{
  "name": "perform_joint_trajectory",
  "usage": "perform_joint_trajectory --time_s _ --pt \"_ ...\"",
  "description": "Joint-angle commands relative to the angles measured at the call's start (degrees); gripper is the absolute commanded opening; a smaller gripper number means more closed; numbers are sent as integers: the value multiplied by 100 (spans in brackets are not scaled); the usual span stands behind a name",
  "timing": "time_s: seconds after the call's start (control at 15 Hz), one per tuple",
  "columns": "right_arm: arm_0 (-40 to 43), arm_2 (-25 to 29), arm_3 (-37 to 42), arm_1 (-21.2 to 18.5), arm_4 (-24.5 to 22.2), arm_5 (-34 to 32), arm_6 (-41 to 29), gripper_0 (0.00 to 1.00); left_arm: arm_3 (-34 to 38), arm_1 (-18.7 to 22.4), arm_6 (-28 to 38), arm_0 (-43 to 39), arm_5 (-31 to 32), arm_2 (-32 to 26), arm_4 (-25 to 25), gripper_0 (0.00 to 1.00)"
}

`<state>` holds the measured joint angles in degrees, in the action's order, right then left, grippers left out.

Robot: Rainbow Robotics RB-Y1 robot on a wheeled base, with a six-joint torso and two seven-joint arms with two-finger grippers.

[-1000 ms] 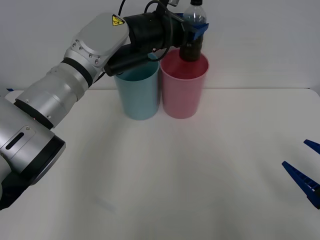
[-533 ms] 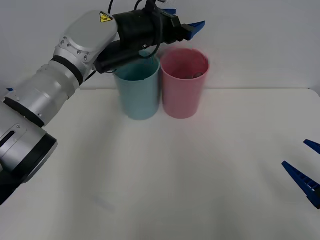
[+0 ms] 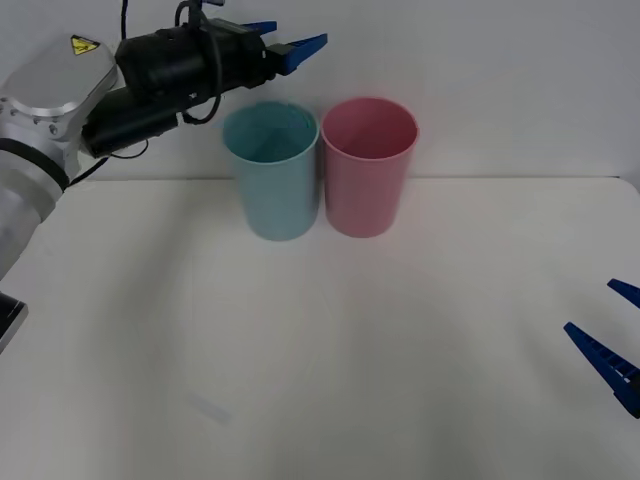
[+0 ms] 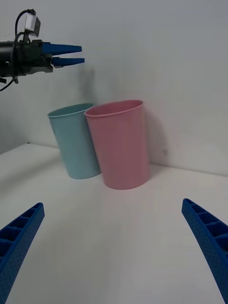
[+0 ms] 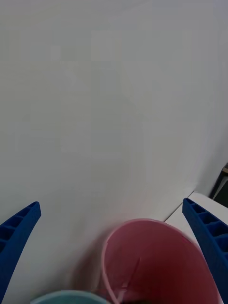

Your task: Grasp the object on the table and drop it into the matching bin: aluminum can to the light blue bin, PET bottle to the pink bin.

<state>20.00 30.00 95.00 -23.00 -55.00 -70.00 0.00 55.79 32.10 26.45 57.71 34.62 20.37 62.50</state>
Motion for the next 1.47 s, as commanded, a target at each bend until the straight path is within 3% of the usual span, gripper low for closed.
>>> perform_joint_trajectory --time_s 0.07,0.33,0.67,1.2,1.47 --pt "0 0 0 0 0 0 0 100 854 464 18 -964 291 -710 -54 100" --pt "0 0 0 0 0 0 0 100 1733 701 -202 -2300 783 -1922 -106 100" --pt "0 0 0 0 0 0 0 100 2261 833 -641 -3680 1750 -3302 -97 100" --pt "0 0 0 0 0 0 0 100 3342 921 -949 -5499 3007 -4700 272 100" --pt "0 0 0 0 0 0 0 100 3447 912 -1247 -6132 3604 -5324 439 100"
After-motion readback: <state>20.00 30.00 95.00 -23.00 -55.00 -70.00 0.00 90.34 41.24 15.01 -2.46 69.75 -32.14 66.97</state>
